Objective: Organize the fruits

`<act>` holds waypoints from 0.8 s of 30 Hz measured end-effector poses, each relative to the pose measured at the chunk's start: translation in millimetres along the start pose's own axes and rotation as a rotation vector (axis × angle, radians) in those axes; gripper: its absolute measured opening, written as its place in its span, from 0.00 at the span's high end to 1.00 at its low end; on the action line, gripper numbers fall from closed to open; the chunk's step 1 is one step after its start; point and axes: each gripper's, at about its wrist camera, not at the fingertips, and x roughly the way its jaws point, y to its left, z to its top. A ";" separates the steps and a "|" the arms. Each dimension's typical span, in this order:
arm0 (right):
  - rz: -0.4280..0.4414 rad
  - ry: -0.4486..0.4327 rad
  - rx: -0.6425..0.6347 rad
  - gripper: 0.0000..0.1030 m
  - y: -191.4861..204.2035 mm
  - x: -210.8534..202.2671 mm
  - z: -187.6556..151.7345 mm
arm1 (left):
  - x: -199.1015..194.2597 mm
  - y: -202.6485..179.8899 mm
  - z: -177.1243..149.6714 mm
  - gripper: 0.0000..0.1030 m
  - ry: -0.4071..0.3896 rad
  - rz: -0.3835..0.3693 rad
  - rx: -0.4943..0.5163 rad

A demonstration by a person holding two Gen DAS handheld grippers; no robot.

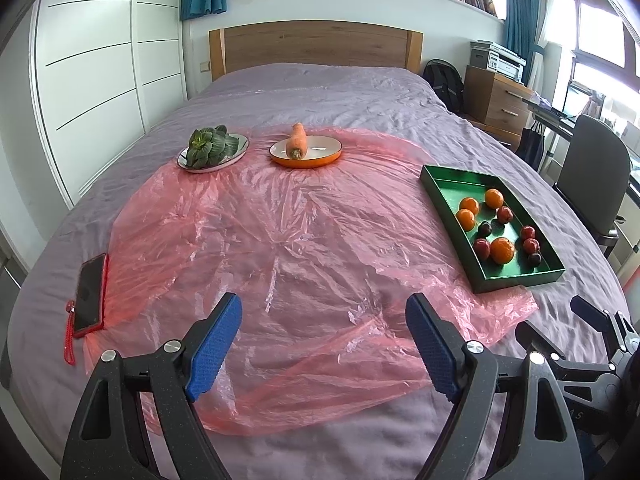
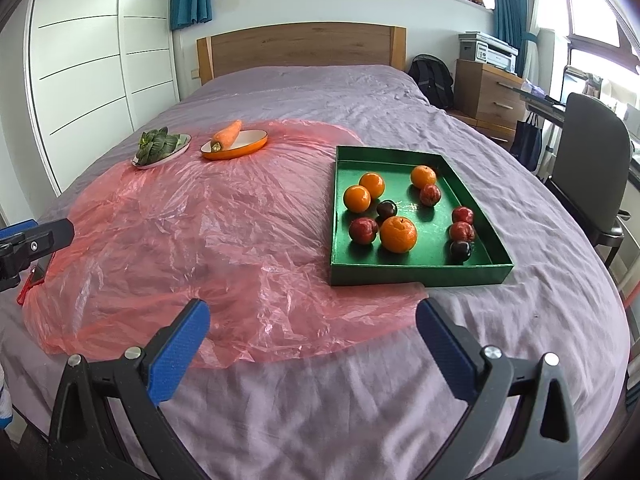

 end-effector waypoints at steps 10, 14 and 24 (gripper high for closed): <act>-0.001 0.004 0.017 0.00 -5.3 0.2 -0.2 | -2.3 -1.1 1.1 0.22 -0.006 -0.001 0.005; -0.001 0.005 0.017 0.00 -5.6 0.4 -0.4 | -2.8 -1.0 1.6 0.22 -0.006 0.000 0.006; -0.002 0.012 0.018 0.00 -5.8 2.1 -2.2 | -3.1 -1.5 2.6 0.22 -0.007 -0.001 0.008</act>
